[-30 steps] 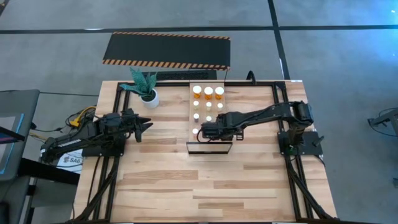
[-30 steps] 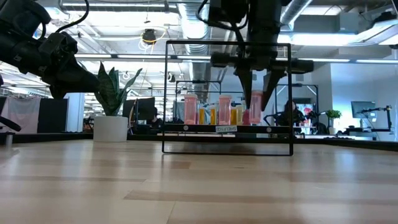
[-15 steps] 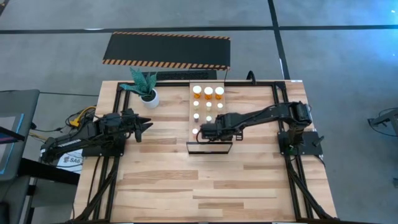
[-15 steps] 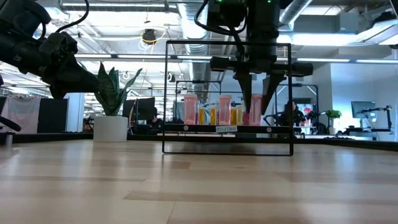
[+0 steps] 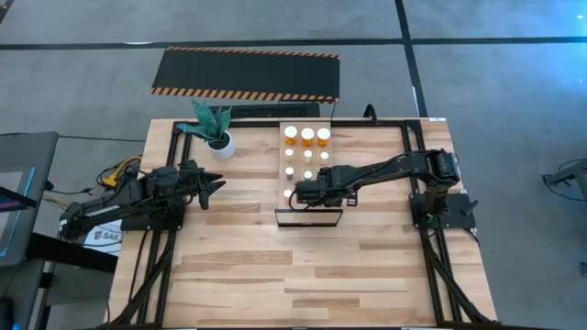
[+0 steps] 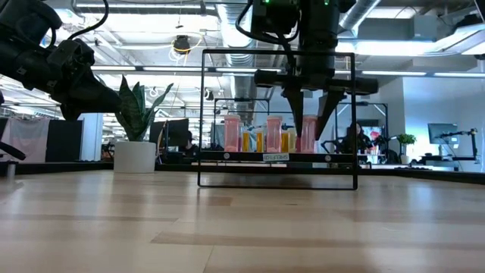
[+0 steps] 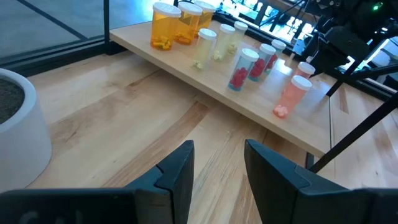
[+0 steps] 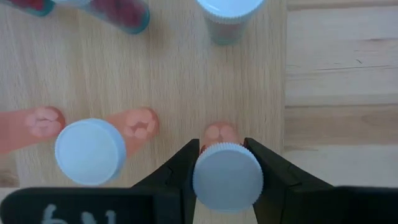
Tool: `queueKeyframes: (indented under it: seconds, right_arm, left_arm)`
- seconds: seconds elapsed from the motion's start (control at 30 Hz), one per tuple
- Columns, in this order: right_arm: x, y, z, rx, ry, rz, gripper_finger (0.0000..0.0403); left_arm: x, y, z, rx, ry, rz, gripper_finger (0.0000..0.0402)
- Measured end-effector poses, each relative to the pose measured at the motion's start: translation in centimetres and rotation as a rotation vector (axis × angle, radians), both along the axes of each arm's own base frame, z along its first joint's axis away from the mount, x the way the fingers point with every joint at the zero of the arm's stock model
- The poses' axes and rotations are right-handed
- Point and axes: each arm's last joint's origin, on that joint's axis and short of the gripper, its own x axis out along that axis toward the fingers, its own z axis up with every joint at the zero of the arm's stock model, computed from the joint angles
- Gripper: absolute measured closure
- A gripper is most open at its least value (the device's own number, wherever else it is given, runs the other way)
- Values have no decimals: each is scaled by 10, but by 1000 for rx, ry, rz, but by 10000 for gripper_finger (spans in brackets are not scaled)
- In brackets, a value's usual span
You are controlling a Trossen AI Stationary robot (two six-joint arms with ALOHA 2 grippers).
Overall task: Pick and place medicine bottles onto shelf by color
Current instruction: Put the small pink pill bottle on the shelf aligned with the other small pink pill bottles
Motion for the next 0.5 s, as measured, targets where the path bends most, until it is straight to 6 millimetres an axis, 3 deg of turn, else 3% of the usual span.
queueKeyframes:
  seconds: [0.5]
  right_arm:
    - [-6, 0, 6, -1, 18, 8, 159]
  left_arm:
    - [0, 0, 0, 0, 0, 0, 274]
